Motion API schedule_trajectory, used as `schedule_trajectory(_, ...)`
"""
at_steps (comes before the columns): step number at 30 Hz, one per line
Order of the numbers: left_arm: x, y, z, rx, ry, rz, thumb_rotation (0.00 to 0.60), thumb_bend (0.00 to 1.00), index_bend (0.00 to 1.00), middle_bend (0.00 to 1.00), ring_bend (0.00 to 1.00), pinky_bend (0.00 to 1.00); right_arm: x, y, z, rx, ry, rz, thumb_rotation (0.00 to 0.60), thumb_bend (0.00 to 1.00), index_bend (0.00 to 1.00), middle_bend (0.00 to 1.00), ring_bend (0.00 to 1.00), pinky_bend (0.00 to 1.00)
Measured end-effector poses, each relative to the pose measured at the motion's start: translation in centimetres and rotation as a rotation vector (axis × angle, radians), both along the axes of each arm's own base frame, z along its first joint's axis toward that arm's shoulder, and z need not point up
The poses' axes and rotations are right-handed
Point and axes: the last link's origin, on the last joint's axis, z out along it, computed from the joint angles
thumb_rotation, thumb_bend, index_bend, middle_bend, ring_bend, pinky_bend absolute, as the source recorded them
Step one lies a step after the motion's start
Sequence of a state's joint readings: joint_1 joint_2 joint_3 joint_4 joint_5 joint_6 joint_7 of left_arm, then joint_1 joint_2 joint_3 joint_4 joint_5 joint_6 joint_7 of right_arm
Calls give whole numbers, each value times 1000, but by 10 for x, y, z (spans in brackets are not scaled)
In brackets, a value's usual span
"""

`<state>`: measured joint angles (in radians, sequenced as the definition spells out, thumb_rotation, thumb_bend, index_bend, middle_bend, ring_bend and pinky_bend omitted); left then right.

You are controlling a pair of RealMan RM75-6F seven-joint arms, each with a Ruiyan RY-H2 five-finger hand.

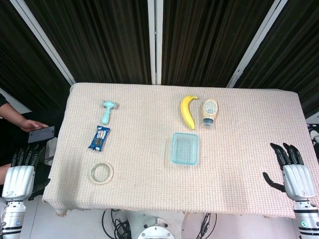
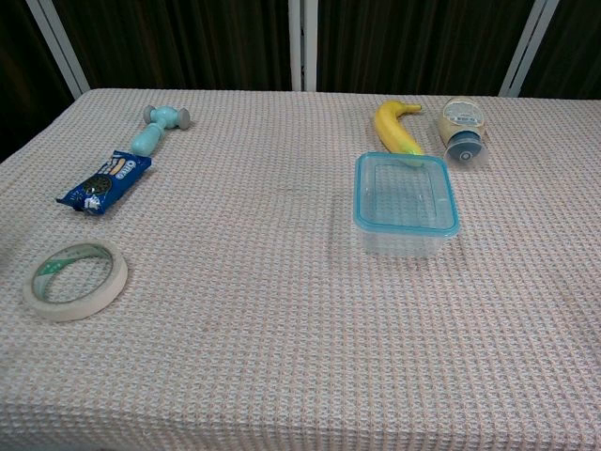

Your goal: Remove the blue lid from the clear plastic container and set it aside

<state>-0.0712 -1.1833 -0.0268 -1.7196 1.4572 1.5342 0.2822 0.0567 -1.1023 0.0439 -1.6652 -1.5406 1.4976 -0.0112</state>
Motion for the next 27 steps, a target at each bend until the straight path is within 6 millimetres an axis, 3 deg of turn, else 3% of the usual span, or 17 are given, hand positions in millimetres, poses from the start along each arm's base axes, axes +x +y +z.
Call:
schedule_trajectory(9,-2,-5,-2,16,-4,12,600,62,108,53,0,0,3,-9,-4,38,4,26,600,218,48,116,0,0)
schedule_trajectory(15,1,-5,-2,19,-6,6,600,62,108,54,0,0,8,-25,-19,112,18,68,600,219,38,116,0,0)
schedule_trajectory(21,4,-4,-4,4,-5,-7,600,62,108,54,0,0,22,-65,-54,182,48,161,600,111,2,79,0,0)
schedule_trajectory(27,5,-2,-4,-8,-5,-7,600,62,108,54,0,0,43,-109,-102,235,94,259,600,29,0,4,0,0)
